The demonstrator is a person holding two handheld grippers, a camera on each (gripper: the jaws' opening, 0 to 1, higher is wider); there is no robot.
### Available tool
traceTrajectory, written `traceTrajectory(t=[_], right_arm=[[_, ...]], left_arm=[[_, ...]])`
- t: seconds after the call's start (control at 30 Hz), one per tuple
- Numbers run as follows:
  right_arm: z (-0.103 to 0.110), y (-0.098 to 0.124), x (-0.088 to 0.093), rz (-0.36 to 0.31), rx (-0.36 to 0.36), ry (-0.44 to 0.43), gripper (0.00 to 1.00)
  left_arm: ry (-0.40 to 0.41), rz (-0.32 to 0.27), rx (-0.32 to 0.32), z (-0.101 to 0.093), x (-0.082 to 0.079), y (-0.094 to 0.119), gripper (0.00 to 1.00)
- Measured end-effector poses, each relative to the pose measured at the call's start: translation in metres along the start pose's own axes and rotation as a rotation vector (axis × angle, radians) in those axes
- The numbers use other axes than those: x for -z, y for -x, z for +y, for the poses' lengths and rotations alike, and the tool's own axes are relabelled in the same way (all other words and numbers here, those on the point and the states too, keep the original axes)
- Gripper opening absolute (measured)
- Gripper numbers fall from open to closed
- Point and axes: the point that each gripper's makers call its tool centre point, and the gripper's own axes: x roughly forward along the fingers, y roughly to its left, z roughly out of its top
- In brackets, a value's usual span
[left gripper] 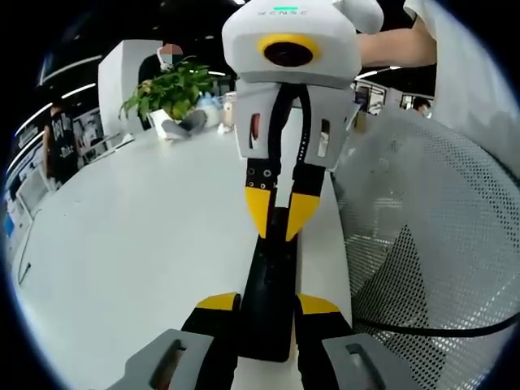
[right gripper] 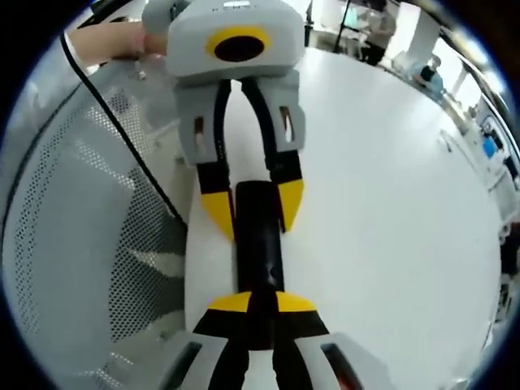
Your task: Press the specified remote control buttons in sequence, fully releasing each button before pressing the next.
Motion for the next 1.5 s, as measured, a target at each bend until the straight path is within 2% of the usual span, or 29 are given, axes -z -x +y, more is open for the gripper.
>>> traceTrajectory(t=[0.17, 0.47, 0.73, 0.9, 1.0, 1.13, 1.5], right_arm=[[0.0014, 0.0005, -0.0002, 0.006, -0.001, 0.029, 0.06], [0.0005, 0.0029, 0.0065, 0.027, -0.009, 0.003, 0.09], [0.0009, 0.0011, 0.0061, 0.055, -0.005, 0.023, 0.08], [0.0012, 0.0009, 0.0067, 0.045, 0.006, 0.014, 0.07], [0.0001, 0.0019, 0.0069, 0.016, 0.009, -0.026, 0.08], [0.0006, 0.0028, 0.0065, -0.014, 0.017, -0.033, 0.08], [0.0024, 0.0041, 0.0078, -0.017, 0.043, 0.012, 0.08]], left_arm=[[0.001, -0.001, -0.002, 0.0000, 0.0002, -0.0001, 0.25], [0.001, 0.000, -0.001, 0.0000, 0.0003, -0.0004, 0.25], [-0.001, 0.001, 0.000, -0.0002, 0.0002, -0.0002, 0.25], [-0.001, 0.004, -0.001, -0.0004, 0.0002, -0.0003, 0.25], [-0.001, 0.003, -0.001, -0.0003, 0.0003, -0.0003, 0.25], [-0.001, 0.008, -0.002, -0.0002, 0.0003, -0.0002, 0.25], [0.002, 0.013, -0.005, 0.0001, 0.0004, -0.0002, 0.25]])
